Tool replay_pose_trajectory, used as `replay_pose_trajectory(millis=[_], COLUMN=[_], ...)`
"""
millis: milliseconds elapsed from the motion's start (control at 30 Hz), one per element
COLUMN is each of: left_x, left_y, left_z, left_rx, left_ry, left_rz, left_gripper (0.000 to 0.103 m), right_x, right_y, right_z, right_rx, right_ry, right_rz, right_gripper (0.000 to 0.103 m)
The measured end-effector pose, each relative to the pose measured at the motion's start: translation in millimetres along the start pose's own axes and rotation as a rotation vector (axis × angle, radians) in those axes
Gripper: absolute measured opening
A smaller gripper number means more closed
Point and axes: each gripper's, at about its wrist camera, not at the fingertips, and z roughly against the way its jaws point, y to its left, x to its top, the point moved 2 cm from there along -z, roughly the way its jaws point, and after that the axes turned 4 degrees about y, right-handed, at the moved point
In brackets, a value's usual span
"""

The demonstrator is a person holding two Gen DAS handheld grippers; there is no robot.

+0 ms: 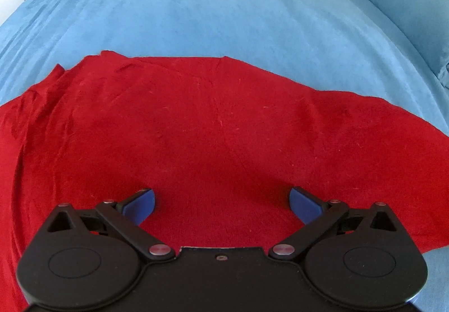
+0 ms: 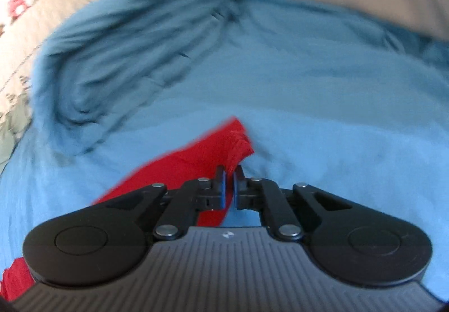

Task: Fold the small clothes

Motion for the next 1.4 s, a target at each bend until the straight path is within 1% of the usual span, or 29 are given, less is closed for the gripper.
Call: replay_pose_trajectory(millis=[67, 133, 167, 200, 300, 367, 433, 500, 533, 567, 633, 667, 700, 767, 867, 967, 1033, 1133, 1200, 1267, 1333, 1367, 1400], left_x=[3.8, 8.8, 10.2, 11.0, 12.6, 12.2, 10.2, 4.0, 0.2, -5.1, -17.5, -24.7, -31.9, -47.4, -64.1, -73.7, -74.9, -75.4, -76.0, -75.7, -73.8, -71.9, -70.8], left_y=[1.9, 10.7, 21.2, 32.6, 83.1, 127.4, 171.5, 213.5, 235.7, 257.1, 289.4, 306.0, 321.1, 347.7, 371.8, 380.1, 385.0, 383.7, 387.3, 389.7, 388.3, 385.9, 382.3], left_z=[1.4, 7.0, 15.7, 25.1, 60.6, 81.9, 97.9, 110.0, 114.1, 116.8, 117.5, 115.9, 113.6, 106.8, 96.7, 94.0, 95.7, 98.4, 96.1, 96.5, 94.2, 92.8, 91.9], left_rx=[-0.018, -0.067, -0.101, -0.115, -0.079, -0.053, -0.028, 0.001, 0.016, 0.029, 0.054, 0.072, 0.087, 0.096, 0.072, 0.042, 0.033, 0.029, 0.016, -0.005, -0.031, -0.047, -0.061], left_ry=[0.022, 0.047, 0.040, 0.021, -0.058, -0.085, -0.103, -0.118, -0.122, -0.124, -0.124, -0.120, -0.112, -0.090, -0.066, -0.054, -0.067, -0.088, -0.091, -0.088, -0.088, -0.088, -0.088], left_rz=[-0.010, -0.005, 0.002, 0.011, 0.044, 0.075, 0.109, 0.144, 0.162, 0.179, 0.204, 0.218, 0.231, 0.253, 0.286, 0.297, 0.294, 0.288, 0.296, 0.312, 0.322, 0.322, 0.319], left_gripper=[0.103, 0.103, 0.103, 0.103, 0.103, 0.103, 0.103, 0.103, 0.103, 0.103, 0.103, 0.103, 0.103, 0.103, 0.103, 0.103, 0.103, 0.103, 0.103, 0.103, 0.103, 0.103, 0.103], right_x=[3.9, 5.5, 5.5, 5.2, 0.4, -8.0, -23.7, -50.9, -70.2, -86.6, -135.3, -167.1, -194.2, -254.1, -329.9, -373.2, -391.0, -402.9, -414.3, -426.8, -436.0, -435.1, -434.2], right_y=[21.4, 47.1, 65.7, 83.1, 149.1, 196.7, 249.0, 301.9, 329.5, 349.9, 392.3, 412.7, 427.2, 450.6, 469.3, 470.8, 470.1, 475.4, 479.6, 489.5, 487.9, 486.2, 483.8], right_z=[16.9, 33.4, 43.2, 50.5, 76.1, 92.8, 108.3, 122.6, 128.4, 132.2, 137.1, 137.5, 136.1, 129.4, 113.0, 104.9, 111.6, 123.5, 127.1, 120.4, 109.3, 106.2, 104.2], right_rx=[0.035, 0.076, 0.106, 0.131, 0.238, 0.324, 0.426, 0.537, 0.589, 0.626, 0.713, 0.742, 0.752, 0.749, 0.694, 0.660, 0.668, 0.713, 0.736, 0.725, 0.717, 0.714, 0.715], right_ry=[-0.025, -0.044, -0.051, -0.056, -0.078, -0.085, -0.068, -0.028, -0.001, 0.018, 0.072, 0.100, 0.124, 0.165, 0.198, 0.217, 0.192, 0.188, 0.209, 0.228, 0.254, 0.269, 0.281], right_rz=[0.034, 0.067, 0.088, 0.105, 0.166, 0.204, 0.239, 0.276, 0.305, 0.331, 0.405, 0.455, 0.502, 0.607, 0.764, 0.866, 0.922, 0.923, 0.943, 0.978, 0.992, 0.991, 0.990], right_gripper=[0.020, 0.020, 0.020, 0.020, 0.020, 0.020, 0.020, 0.020, 0.020, 0.020, 0.020, 0.020, 0.020, 0.020, 0.020, 0.020, 0.020, 0.020, 0.020, 0.021, 0.029, 0.037, 0.061])
